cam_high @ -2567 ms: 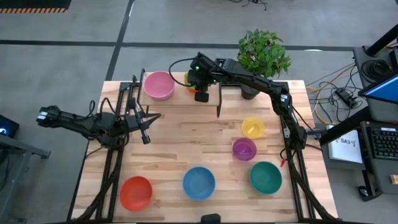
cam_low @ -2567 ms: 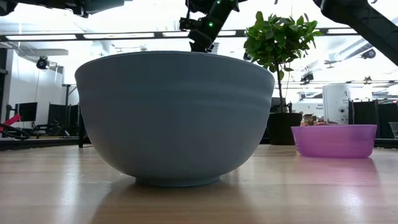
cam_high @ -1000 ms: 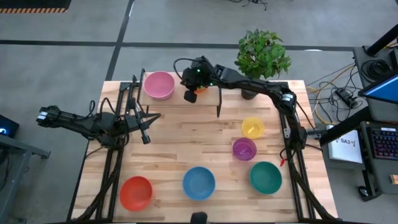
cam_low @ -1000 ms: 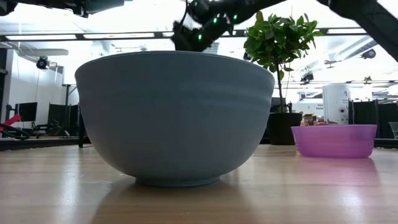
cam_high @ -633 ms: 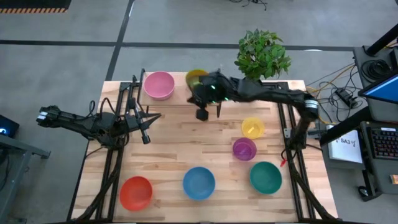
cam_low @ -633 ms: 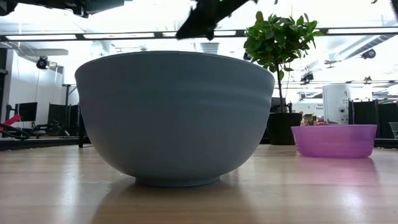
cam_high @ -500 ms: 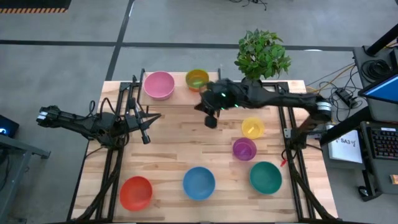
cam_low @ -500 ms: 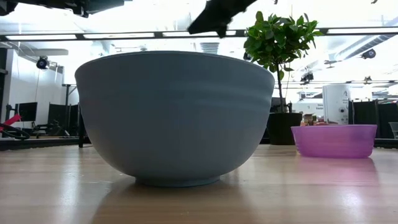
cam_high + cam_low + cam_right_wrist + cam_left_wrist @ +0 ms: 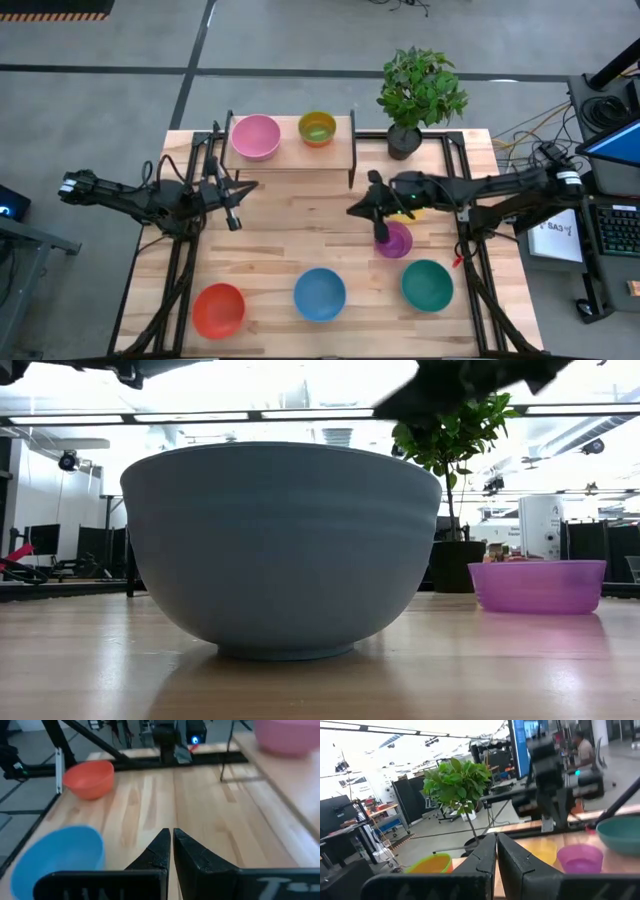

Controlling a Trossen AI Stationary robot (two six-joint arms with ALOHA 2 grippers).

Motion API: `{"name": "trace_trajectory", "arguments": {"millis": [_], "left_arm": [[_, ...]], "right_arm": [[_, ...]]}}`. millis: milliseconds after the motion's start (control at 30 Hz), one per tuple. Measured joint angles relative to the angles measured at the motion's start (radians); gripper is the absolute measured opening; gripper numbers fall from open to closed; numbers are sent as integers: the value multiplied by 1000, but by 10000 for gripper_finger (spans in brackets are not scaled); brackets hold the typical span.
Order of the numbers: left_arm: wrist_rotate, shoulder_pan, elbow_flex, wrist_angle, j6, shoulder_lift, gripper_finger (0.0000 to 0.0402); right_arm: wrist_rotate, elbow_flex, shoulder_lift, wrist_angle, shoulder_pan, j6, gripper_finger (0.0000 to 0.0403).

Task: Place and stack bowls onto a shelf
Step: Stack the big blue bowl on top of the big pink bowl on the shelf

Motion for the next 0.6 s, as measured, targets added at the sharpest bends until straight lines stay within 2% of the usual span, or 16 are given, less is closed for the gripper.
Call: {"name": "trace_trajectory", "arguments": {"millis": [167,333,467,600], "left_arm": [[22,1,0,35,-109,24,0],[144,0,0,94,-255,90,0],[262,-1,0,187,-398,187,0],[289,-10,1,283,-611,345,0]], "right_arm": [[22,-84,-28,-11,-1,28,11],[54,-101,-24,-68,0,10,11],[51,-108,-25,-94,1,-19,11],[52,-119,-26,-98,1,-31,11]]}}
